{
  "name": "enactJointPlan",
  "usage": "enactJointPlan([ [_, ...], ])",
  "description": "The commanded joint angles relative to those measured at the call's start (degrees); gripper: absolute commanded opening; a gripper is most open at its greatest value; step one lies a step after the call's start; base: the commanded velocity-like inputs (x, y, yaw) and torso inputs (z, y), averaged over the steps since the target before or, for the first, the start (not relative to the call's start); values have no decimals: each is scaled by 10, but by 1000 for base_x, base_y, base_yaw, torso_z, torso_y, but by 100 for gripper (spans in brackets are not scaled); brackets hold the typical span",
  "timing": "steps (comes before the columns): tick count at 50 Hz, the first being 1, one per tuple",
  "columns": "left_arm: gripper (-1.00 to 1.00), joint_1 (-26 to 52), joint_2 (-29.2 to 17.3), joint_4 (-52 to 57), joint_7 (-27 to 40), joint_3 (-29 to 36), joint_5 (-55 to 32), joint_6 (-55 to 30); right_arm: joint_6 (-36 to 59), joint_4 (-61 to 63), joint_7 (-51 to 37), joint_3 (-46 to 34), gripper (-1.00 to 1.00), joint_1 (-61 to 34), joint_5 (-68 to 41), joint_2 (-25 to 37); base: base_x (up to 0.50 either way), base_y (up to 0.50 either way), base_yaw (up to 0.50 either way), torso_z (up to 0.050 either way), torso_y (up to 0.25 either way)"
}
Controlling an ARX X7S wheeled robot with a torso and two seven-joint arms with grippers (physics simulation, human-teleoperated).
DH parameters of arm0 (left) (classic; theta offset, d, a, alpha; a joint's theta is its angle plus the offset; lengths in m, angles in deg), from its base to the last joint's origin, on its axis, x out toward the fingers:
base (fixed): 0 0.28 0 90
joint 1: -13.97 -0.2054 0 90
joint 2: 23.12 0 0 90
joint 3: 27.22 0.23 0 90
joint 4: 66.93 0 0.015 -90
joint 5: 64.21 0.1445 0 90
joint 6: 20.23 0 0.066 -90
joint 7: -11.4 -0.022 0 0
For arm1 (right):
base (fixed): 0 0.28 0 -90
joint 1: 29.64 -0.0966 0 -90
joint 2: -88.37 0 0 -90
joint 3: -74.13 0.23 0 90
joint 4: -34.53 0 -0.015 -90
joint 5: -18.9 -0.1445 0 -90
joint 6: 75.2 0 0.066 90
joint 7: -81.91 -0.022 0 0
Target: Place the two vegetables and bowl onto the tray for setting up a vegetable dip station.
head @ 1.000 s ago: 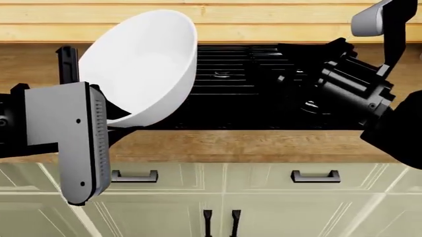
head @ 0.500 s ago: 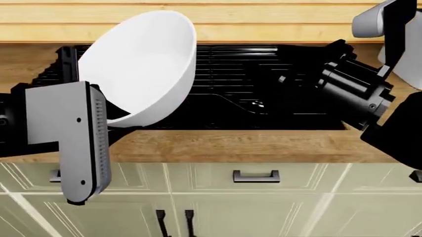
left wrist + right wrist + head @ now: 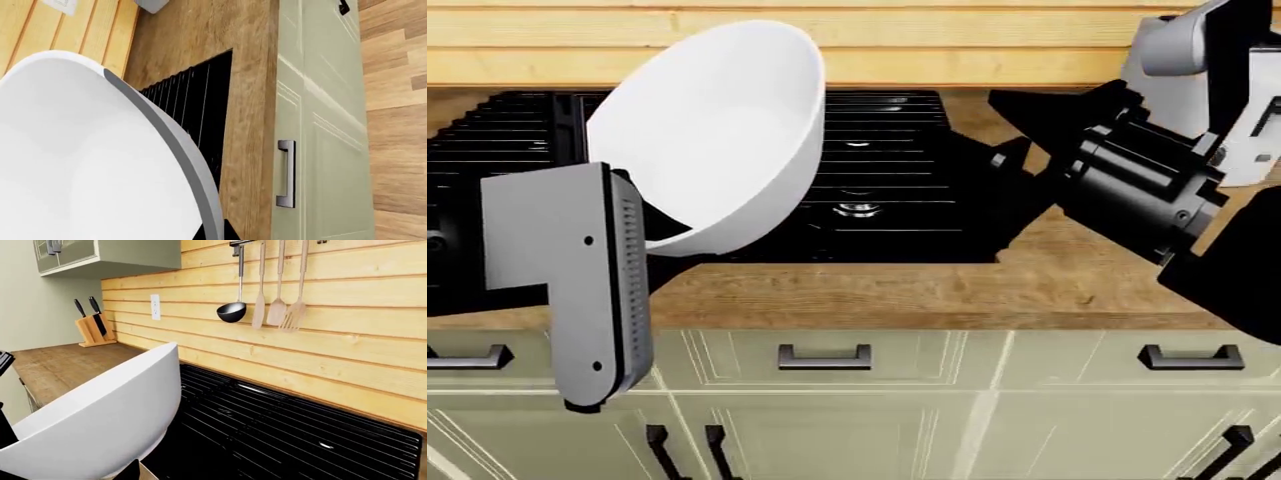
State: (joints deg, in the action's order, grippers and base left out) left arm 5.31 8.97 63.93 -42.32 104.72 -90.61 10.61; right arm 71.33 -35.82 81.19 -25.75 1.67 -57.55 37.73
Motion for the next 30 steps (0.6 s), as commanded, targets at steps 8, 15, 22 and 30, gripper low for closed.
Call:
enactJointPlan([
  [8, -100, -5, -2, 0, 11, -5, 3, 9, -4, 5, -4, 2, 100, 6, -4, 4, 0, -500, 0, 0, 0],
  [15, -100, -8, -4, -2, 12, -5, 3, 12, -8, 5, 0, 1, 100, 11, 0, 5, 0, -500, 0, 0, 0],
  [22, -100, -8, -2, -5, 13, -3, 3, 13, -11, 3, 1, 0, 100, 11, 2, 5, 0, -500, 0, 0, 0],
  [30, -100, -8, -5, -5, 14, -6, 1, 14, -12, 2, 1, -2, 100, 9, 2, 2, 0, -500, 0, 0, 1],
])
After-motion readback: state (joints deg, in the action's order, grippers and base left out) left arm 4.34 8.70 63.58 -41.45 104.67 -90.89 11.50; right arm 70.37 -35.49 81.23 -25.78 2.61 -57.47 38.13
